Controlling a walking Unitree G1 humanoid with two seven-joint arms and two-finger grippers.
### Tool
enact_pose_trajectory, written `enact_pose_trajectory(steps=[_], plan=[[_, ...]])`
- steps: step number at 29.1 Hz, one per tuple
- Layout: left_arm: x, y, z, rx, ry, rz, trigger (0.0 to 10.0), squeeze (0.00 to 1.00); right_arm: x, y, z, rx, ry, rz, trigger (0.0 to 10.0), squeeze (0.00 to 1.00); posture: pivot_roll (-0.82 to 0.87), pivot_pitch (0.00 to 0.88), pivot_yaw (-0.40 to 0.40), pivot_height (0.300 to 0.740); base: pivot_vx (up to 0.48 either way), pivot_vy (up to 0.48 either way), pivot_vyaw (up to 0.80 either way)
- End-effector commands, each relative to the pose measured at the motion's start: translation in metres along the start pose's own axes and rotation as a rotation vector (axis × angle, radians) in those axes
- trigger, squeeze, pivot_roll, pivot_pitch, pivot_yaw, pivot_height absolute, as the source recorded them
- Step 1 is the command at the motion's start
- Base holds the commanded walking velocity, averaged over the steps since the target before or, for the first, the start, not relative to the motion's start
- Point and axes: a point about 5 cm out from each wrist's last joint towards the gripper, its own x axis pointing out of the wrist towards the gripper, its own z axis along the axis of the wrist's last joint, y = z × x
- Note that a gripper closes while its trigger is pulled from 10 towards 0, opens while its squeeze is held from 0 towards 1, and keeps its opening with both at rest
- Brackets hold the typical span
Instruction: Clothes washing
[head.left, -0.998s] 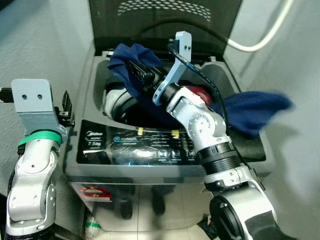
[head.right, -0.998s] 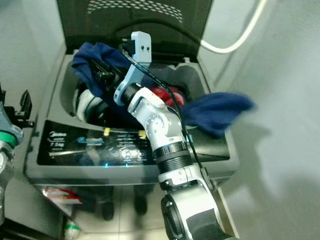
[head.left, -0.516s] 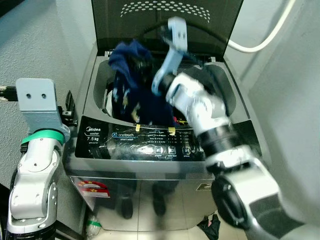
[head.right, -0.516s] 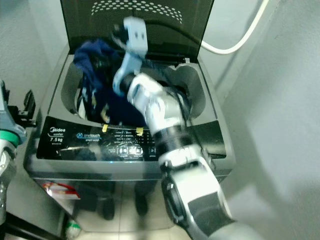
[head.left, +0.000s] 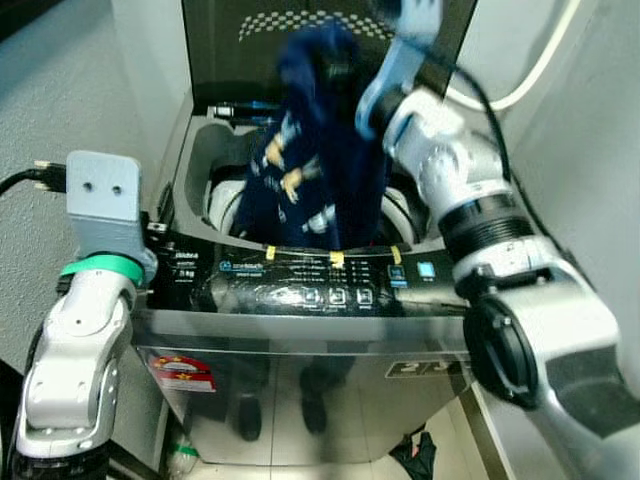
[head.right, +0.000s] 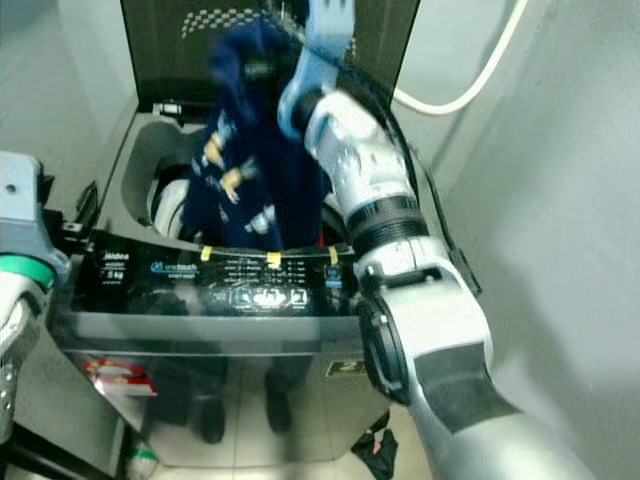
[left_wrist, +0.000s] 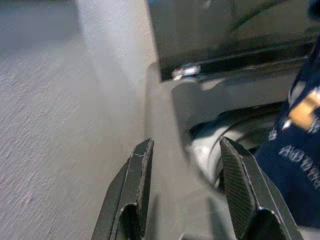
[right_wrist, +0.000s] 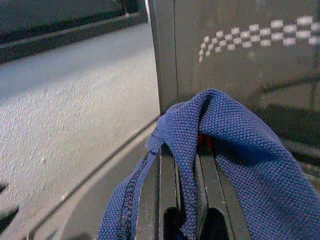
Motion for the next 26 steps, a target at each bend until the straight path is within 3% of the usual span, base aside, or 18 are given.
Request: enact_pose_trajectory(steps=[1,4,5,12,14,15,17,19,21,23,26], plan=[[0.004,-0.010,-0.003,-0.020,0.023,-0.079,10.0,0.00,-0.003,-0.001,0.006,-0.036,-0.004,0.034,10.0,0.00,0.17,0.031,0.030,0.740,0.000,0.000,0.00],[0.006,-0.015,-0.002,-0.027,0.029,-0.118,10.0,0.00,-0.005,-0.004,-0.001,-0.039,0.030,0.041,10.0,0.00,0.17,0.031,0.030,0.740,0.000,0.000,0.00],[0.007,-0.020,-0.004,-0.035,0.052,-0.173,10.0,0.00,-0.010,-0.010,-0.014,-0.081,0.096,0.041,10.0,0.00,0.17,0.030,0.045,0.740,0.000,0.000,0.00],[0.007,-0.020,-0.004,-0.035,0.052,-0.173,10.0,0.00,-0.010,-0.010,-0.014,-0.081,0.096,0.041,10.0,0.00,0.17,0.030,0.045,0.740,0.000,0.000,0.00],[0.007,-0.024,-0.005,-0.044,0.072,-0.216,10.0,0.00,-0.014,-0.014,-0.024,-0.112,0.145,0.040,10.0,0.00,0.17,0.028,0.052,0.740,0.000,0.000,0.00],[0.004,-0.030,-0.007,-0.027,0.097,-0.296,10.0,0.00,-0.023,-0.024,-0.027,-0.168,0.200,0.042,10.0,0.00,0.18,0.030,0.061,0.740,0.000,0.000,0.00],[0.004,-0.030,-0.007,-0.027,0.097,-0.296,10.0,0.00,-0.023,-0.024,-0.027,-0.168,0.200,0.042,10.0,0.00,0.18,0.030,0.061,0.740,0.000,0.000,0.00],[-0.001,-0.035,-0.010,0.007,0.137,-0.389,10.0,0.00,-0.038,-0.039,-0.022,-0.237,0.267,0.064,10.0,0.00,0.18,0.032,0.063,0.740,0.000,0.000,0.00],[-0.001,-0.035,-0.010,0.007,0.137,-0.389,10.0,0.00,-0.038,-0.039,-0.022,-0.237,0.267,0.064,10.0,0.00,0.18,0.032,0.063,0.740,0.000,0.000,0.00],[-0.001,-0.034,-0.013,0.021,0.162,-0.407,10.0,0.00,-0.052,-0.049,-0.019,-0.271,0.315,0.086,10.0,0.00,0.18,0.032,0.063,0.740,0.000,0.000,0.00],[-0.002,-0.034,-0.013,0.023,0.166,-0.414,10.0,0.00,-0.056,-0.052,-0.018,-0.281,0.330,0.093,10.0,0.00,0.18,0.032,0.062,0.740,0.000,0.000,0.00]])
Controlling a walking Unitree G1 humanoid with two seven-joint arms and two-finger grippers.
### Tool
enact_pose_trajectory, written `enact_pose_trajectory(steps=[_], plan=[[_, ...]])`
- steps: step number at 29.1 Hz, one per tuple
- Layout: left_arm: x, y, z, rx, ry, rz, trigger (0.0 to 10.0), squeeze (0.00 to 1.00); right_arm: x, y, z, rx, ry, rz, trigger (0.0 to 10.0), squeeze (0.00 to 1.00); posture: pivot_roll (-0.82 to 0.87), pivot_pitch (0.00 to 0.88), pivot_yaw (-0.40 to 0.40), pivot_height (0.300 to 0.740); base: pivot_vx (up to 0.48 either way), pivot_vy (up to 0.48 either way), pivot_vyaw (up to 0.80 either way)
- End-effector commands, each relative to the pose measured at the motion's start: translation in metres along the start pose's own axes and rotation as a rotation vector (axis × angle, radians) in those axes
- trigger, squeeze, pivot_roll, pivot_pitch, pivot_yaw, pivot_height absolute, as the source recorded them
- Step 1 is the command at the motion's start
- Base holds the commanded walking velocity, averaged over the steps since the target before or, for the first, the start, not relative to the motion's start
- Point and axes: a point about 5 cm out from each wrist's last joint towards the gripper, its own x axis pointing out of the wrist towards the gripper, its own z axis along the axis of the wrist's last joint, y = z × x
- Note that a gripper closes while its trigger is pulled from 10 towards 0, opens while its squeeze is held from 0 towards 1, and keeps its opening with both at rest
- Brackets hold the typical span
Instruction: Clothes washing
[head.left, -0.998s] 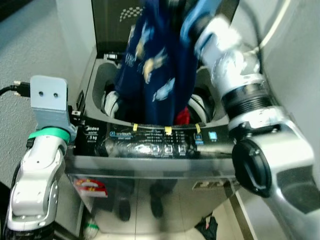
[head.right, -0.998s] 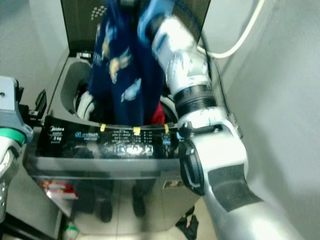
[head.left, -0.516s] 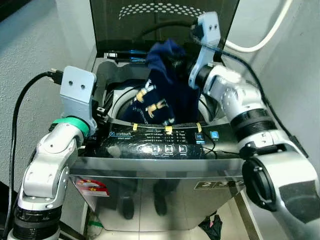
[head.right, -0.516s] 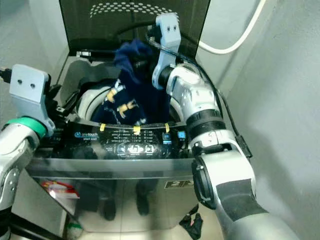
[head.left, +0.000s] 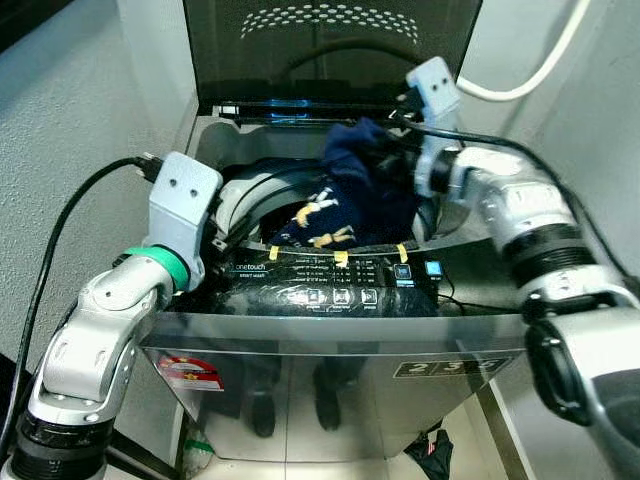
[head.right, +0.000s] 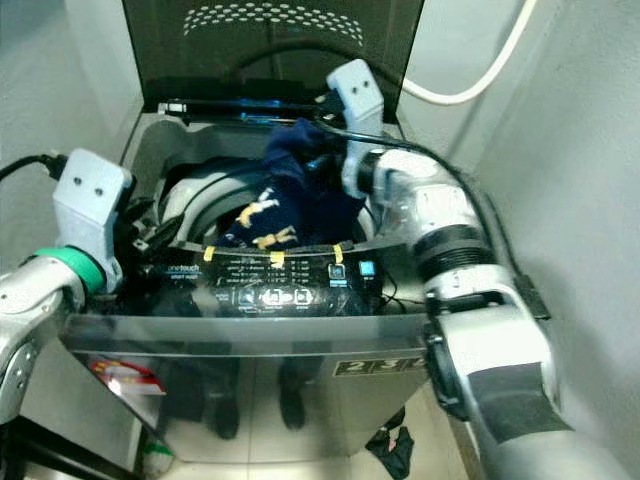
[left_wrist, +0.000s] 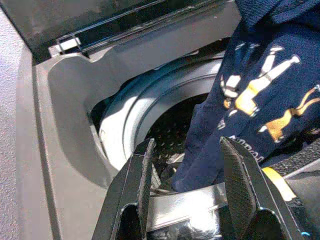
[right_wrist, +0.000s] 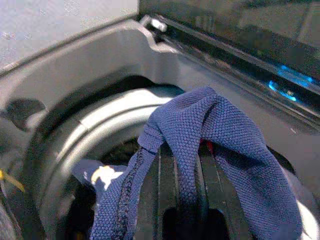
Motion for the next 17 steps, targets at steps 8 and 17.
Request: enact_pose_trajectory(steps=[8,17], plan=[[-0.0005,-0.0036,-0.0016,-0.002,0.018,-0.039,10.0,0.00,-0.0044,0.0028,-0.0004,-0.028,0.026,0.073,10.0,1.00,0.18,0.032,0.062,0.740,0.000,0.000,0.00],[-0.0005,-0.0032,0.0001,0.011,0.022,-0.055,10.0,0.00,-0.0081,-0.0003,0.0071,-0.006,-0.011,0.078,10.0,0.80,0.18,0.032,0.062,0.740,0.000,0.000,0.00]])
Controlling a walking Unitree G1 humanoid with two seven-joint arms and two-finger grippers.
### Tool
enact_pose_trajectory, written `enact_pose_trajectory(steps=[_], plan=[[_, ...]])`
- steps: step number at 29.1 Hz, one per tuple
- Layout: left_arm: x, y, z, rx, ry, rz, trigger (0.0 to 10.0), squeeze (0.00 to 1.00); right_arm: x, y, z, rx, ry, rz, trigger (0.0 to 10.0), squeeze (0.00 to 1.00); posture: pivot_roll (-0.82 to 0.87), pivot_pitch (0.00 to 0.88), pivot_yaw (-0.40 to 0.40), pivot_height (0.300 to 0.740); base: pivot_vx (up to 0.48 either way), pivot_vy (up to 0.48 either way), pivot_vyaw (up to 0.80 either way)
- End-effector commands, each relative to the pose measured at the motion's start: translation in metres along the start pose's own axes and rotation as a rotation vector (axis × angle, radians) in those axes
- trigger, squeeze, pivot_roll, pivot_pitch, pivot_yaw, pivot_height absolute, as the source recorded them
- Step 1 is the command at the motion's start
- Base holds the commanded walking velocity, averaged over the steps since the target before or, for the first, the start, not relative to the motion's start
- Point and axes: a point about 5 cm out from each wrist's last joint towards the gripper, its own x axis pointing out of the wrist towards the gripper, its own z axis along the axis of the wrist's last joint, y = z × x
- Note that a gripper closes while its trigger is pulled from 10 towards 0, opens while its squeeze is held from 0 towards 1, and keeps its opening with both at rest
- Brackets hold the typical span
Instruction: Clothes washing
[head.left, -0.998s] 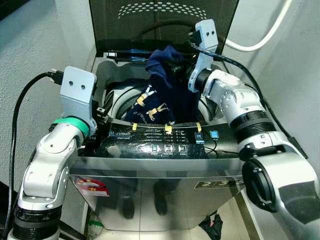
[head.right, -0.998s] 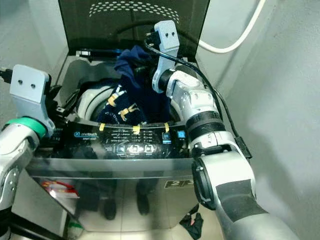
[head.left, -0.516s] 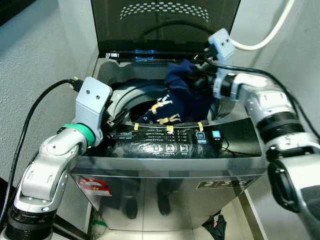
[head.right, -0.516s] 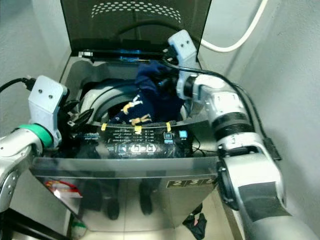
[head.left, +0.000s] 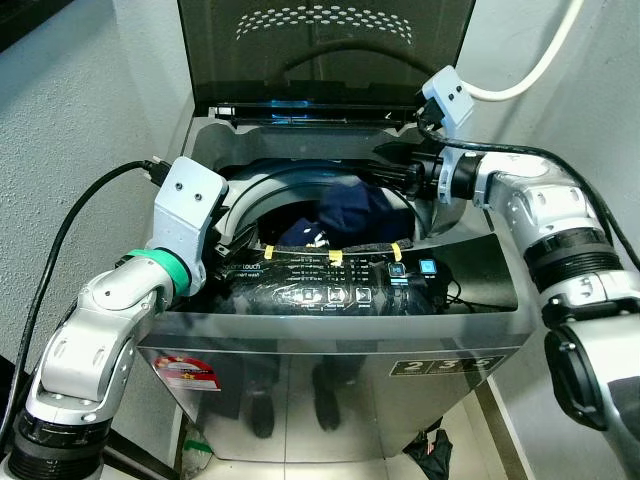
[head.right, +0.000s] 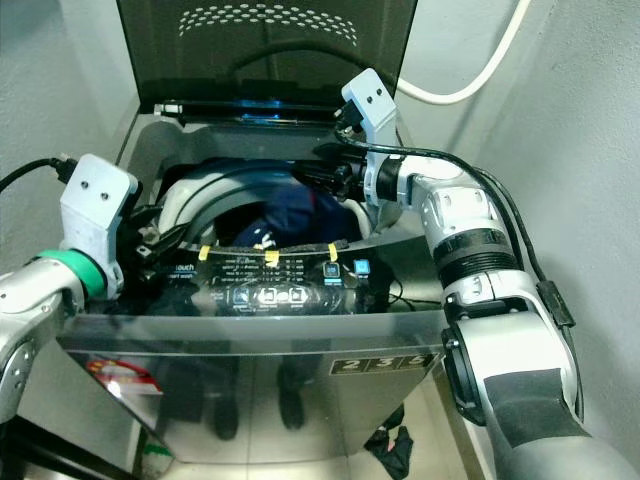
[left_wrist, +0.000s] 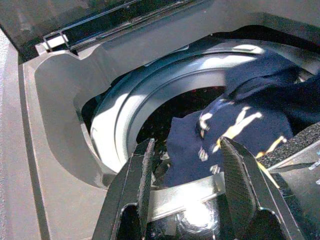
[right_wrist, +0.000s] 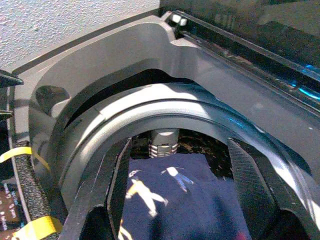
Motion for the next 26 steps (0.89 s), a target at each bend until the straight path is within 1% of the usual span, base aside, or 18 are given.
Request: enact_pose_trajectory(steps=[1,5,6,7,8,9,11,12,14,15,16,17,18,20,21,22,24,26], plan=[[0.000,-0.003,0.001,0.016,0.003,-0.023,10.0,0.00,-0.004,-0.003,0.009,-0.007,-0.019,-0.013,10.0,0.00,0.18,0.032,0.062,0.740,0.000,0.000,0.00],[0.002,0.001,0.004,0.055,-0.020,0.012,10.0,0.00,-0.021,-0.016,0.013,-0.020,-0.027,-0.088,10.0,0.00,0.18,0.034,0.071,0.740,0.000,0.000,0.00],[0.002,0.003,0.006,0.059,-0.036,0.036,10.0,0.00,-0.024,-0.019,0.015,-0.018,-0.045,-0.119,10.0,0.00,0.18,0.034,0.071,0.740,0.000,0.000,0.00],[0.004,0.005,0.008,0.066,-0.055,0.059,10.0,0.00,-0.025,-0.024,0.021,-0.002,-0.119,-0.185,10.0,0.00,0.17,0.032,0.074,0.740,0.000,0.000,0.00],[0.005,0.007,0.010,0.062,-0.068,0.080,10.0,0.00,-0.026,-0.028,0.027,0.058,-0.216,-0.275,10.0,0.00,0.17,0.032,0.074,0.740,0.000,0.000,0.00],[0.005,0.007,0.010,0.062,-0.068,0.080,10.0,0.00,-0.026,-0.028,0.027,0.058,-0.216,-0.275,10.0,0.00,0.17,0.032,0.074,0.740,0.000,0.000,0.00],[0.006,0.012,0.013,0.055,-0.092,0.149,10.0,0.00,-0.024,-0.028,0.015,0.245,-0.315,-0.368,10.0,0.00,0.17,0.028,0.072,0.740,0.000,0.000,0.00],[0.006,0.015,0.014,0.054,-0.097,0.179,10.0,0.00,-0.019,-0.022,-0.005,0.270,-0.269,-0.397,10.0,0.00,0.17,0.025,0.067,0.740,0.000,0.000,0.00],[0.005,0.018,0.015,0.056,-0.102,0.205,10.0,0.00,-0.016,-0.015,-0.026,0.261,-0.204,-0.420,10.0,0.00,0.17,0.025,0.067,0.740,0.000,0.000,0.00],[0.003,0.022,0.014,0.053,-0.103,0.236,10.0,0.00,-0.017,-0.011,-0.032,0.245,-0.296,-0.497,10.0,0.00,0.17,0.021,0.064,0.740,0.000,0.000,0.00],[-0.001,0.029,0.011,0.045,-0.101,0.287,10.0,0.00,-0.024,-0.006,-0.030,0.307,-0.499,-0.628,10.0,0.00,0.16,0.024,0.065,0.740,0.000,0.000,0.00],[-0.001,0.029,0.011,0.045,-0.101,0.287,10.0,0.00,-0.024,-0.006,-0.030,0.307,-0.499,-0.628,10.0,0.00,0.16,0.024,0.065,0.740,0.000,0.000,0.00],[-0.002,0.031,0.010,0.042,-0.100,0.307,10.0,0.00,-0.028,-0.005,-0.029,0.361,-0.575,-0.676,10.0,0.00,0.16,0.024,0.065,0.740,0.000,0.000,0.00],[-0.002,0.031,0.010,0.042,-0.100,0.307,10.0,0.00,-0.028,-0.005,-0.029,0.361,-0.575,-0.676,10.0,0.00,0.16,0.024,0.065,0.740,0.000,0.000,0.00],[-0.002,0.032,0.010,0.030,-0.116,0.312,10.0,0.00,-0.029,0.001,-0.024,0.393,-0.637,-0.673,10.0,0.00,0.15,0.023,0.072,0.740,0.000,0.000,0.00],[-0.002,0.032,0.010,0.030,-0.116,0.312,10.0,0.00,-0.029,0.001,-0.024,0.393,-0.637,-0.673,10.0,0.00,0.15,0.023,0.072,0.740,0.000,0.000,0.00],[0.000,0.030,0.010,-0.017,-0.147,0.347,10.0,0.00,-0.024,0.023,-0.020,0.357,-0.705,-0.605,10.0,0.00,0.15,0.020,0.072,0.740,0.000,0.000,0.00],[0.001,0.029,0.009,-0.031,-0.151,0.356,10.0,0.00,-0.022,0.029,-0.020,0.343,-0.711,-0.588,10.0,0.00,0.15,0.020,0.072,0.740,0.000,0.000,0.00]])
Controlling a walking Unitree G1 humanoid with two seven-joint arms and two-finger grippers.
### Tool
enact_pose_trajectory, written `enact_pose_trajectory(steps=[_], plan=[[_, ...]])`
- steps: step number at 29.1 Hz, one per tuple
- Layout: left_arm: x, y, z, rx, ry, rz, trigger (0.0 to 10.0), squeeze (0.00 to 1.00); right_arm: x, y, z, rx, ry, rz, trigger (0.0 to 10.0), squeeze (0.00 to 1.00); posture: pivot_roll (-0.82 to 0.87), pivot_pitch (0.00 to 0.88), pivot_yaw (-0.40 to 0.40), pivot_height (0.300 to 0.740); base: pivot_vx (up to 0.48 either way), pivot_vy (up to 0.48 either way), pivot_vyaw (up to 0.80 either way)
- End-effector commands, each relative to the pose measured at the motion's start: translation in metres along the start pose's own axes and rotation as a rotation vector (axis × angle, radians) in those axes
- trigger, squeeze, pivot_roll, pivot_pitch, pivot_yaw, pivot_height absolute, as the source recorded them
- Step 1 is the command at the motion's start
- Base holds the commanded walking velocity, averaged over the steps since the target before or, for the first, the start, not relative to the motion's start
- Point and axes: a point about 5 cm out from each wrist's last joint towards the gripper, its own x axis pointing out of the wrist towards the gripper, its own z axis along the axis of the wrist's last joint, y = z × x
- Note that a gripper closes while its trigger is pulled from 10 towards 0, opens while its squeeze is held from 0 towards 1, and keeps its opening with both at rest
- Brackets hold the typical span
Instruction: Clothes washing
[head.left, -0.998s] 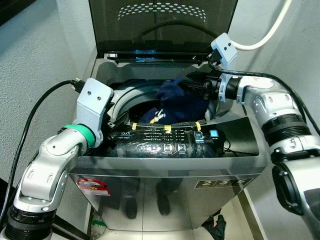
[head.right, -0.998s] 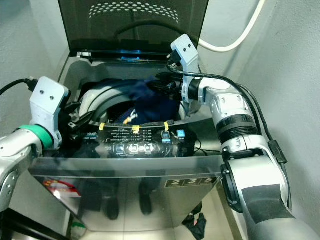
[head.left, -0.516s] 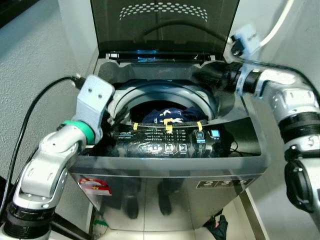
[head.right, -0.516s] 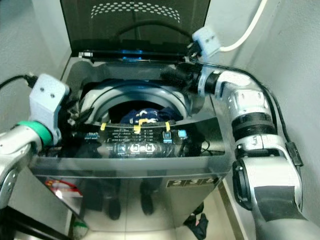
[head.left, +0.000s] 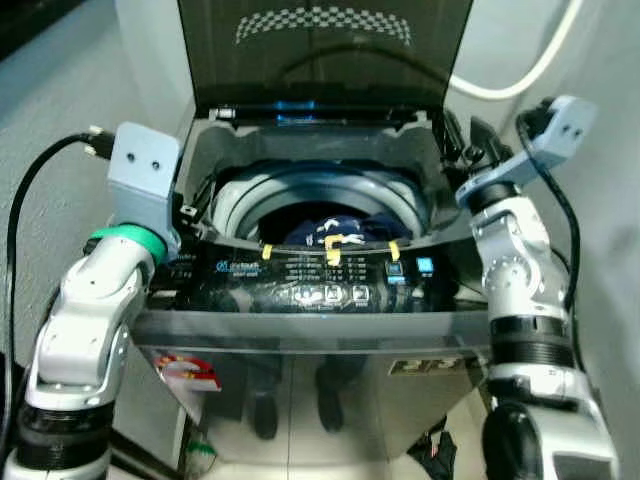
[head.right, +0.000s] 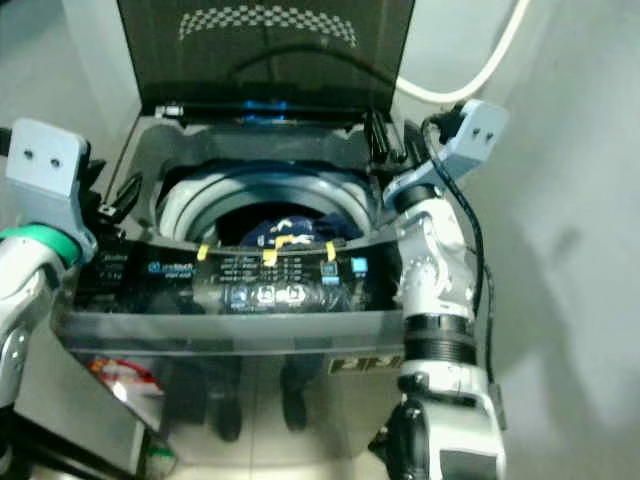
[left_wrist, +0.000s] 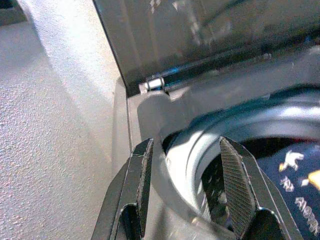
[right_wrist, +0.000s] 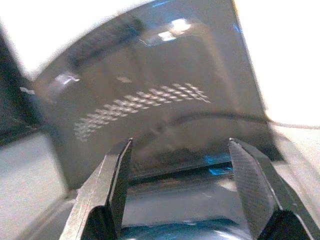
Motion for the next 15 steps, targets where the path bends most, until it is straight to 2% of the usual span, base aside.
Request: enact_pose_trajectory(steps=[1,6,8,11,15], plan=[[0.000,0.002,-0.004,-0.019,0.010,0.025,10.0,0.00,-0.005,0.002,-0.007,0.002,0.014,0.001,10.0,0.00,0.15,0.020,0.072,0.740,0.000,0.000,0.00],[0.000,0.000,-0.005,-0.029,0.011,0.029,10.0,0.00,-0.006,0.004,-0.006,0.002,0.011,-0.004,10.0,0.00,0.15,0.020,0.071,0.740,0.000,0.000,0.00],[-0.002,0.001,-0.012,-0.091,0.029,0.067,10.0,0.00,-0.007,0.010,-0.004,-0.040,0.005,0.003,10.0,0.00,0.14,0.019,0.071,0.740,0.000,0.000,0.00],[-0.008,-0.005,-0.022,-0.089,0.054,0.053,10.0,0.00,-0.009,0.014,-0.006,-0.078,0.014,0.019,10.0,0.00,0.14,0.021,0.053,0.740,0.000,0.000,0.00],[-0.009,-0.009,-0.024,-0.090,0.051,0.045,10.0,0.00,-0.015,0.018,-0.011,-0.123,0.038,0.027,10.0,0.00,0.14,0.021,0.053,0.740,0.000,0.000,0.00]])
